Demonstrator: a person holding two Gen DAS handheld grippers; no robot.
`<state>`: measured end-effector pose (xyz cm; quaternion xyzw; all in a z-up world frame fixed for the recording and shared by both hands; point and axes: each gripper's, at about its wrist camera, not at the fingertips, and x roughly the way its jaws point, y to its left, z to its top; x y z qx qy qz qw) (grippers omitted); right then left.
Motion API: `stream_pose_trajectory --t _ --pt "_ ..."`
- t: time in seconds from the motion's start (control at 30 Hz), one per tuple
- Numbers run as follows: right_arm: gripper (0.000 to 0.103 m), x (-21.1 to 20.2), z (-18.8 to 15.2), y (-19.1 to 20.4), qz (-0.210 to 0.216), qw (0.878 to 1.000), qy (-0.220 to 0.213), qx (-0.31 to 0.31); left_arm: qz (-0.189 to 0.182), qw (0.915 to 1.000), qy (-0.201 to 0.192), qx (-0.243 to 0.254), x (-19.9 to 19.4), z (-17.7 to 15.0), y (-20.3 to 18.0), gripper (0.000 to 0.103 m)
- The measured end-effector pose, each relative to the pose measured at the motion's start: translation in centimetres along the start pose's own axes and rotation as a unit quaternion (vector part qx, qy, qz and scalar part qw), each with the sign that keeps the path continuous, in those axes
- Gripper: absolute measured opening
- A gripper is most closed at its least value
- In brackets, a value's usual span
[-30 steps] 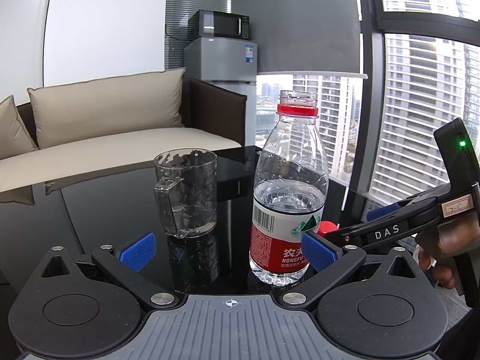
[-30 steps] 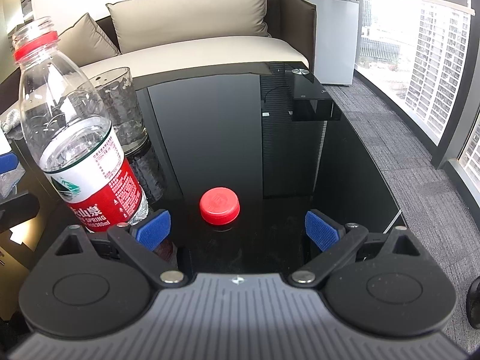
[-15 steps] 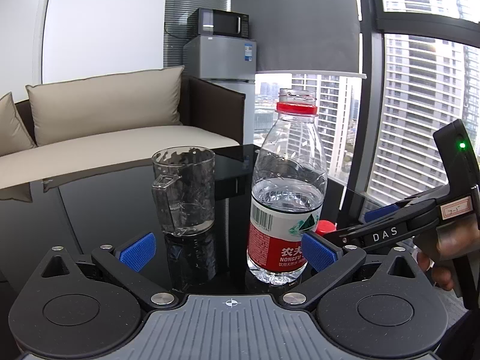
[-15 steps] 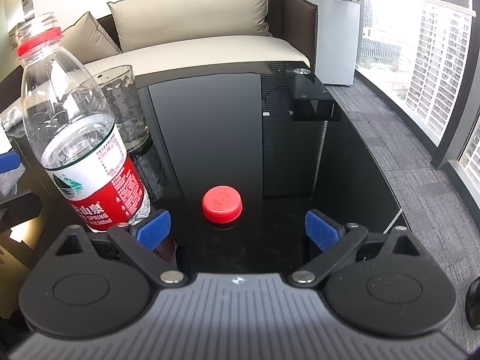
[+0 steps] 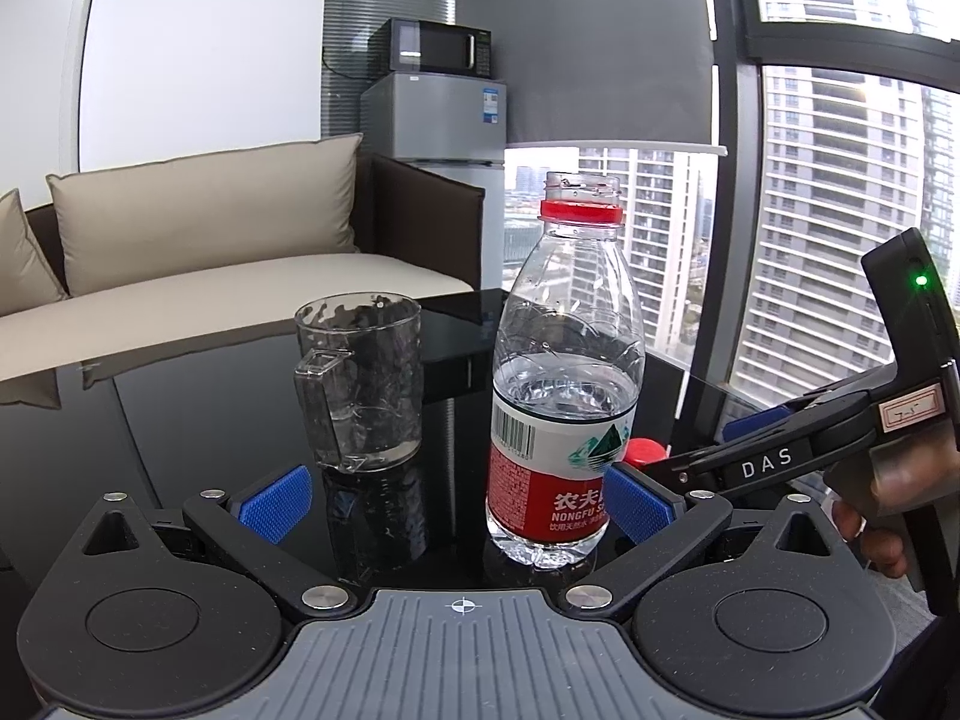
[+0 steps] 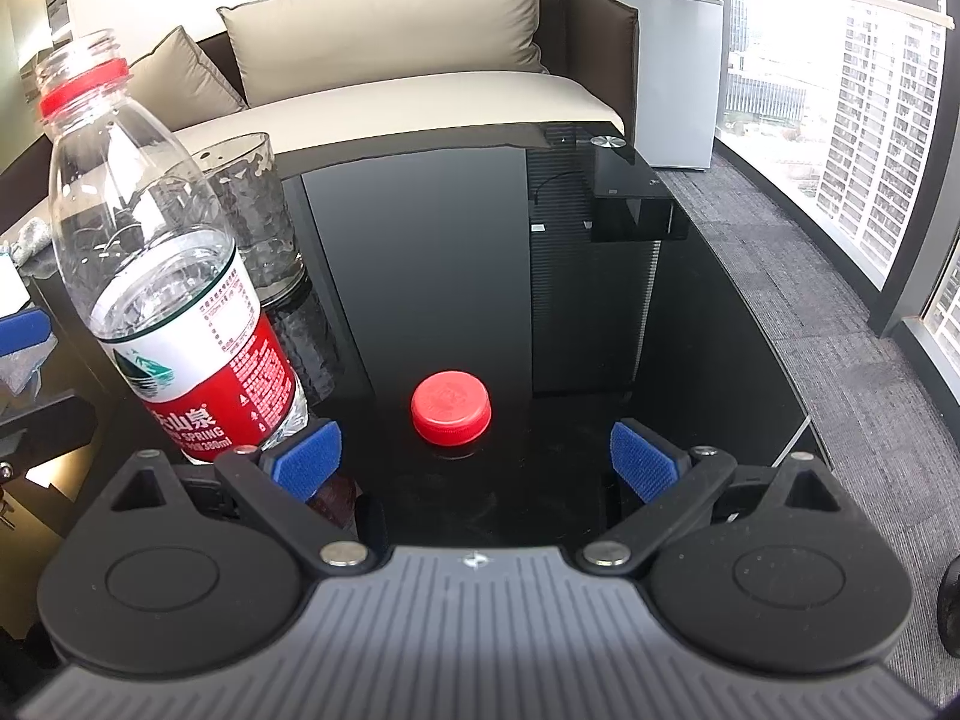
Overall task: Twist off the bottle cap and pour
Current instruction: 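Pull the open left gripper back away from the uncapped bottle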
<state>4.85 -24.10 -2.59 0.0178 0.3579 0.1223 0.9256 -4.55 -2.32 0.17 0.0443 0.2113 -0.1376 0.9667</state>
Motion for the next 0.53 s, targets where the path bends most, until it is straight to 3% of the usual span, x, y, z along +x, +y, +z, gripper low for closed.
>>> stream_pose_trajectory --t 0.53 --pt "0.099 -0.19 -0.03 0.14 0.0 1.0 -0.003 0.001 0.009 0.9999 -0.004 -0.005 -0.18 0.25 -0.01 0.102"
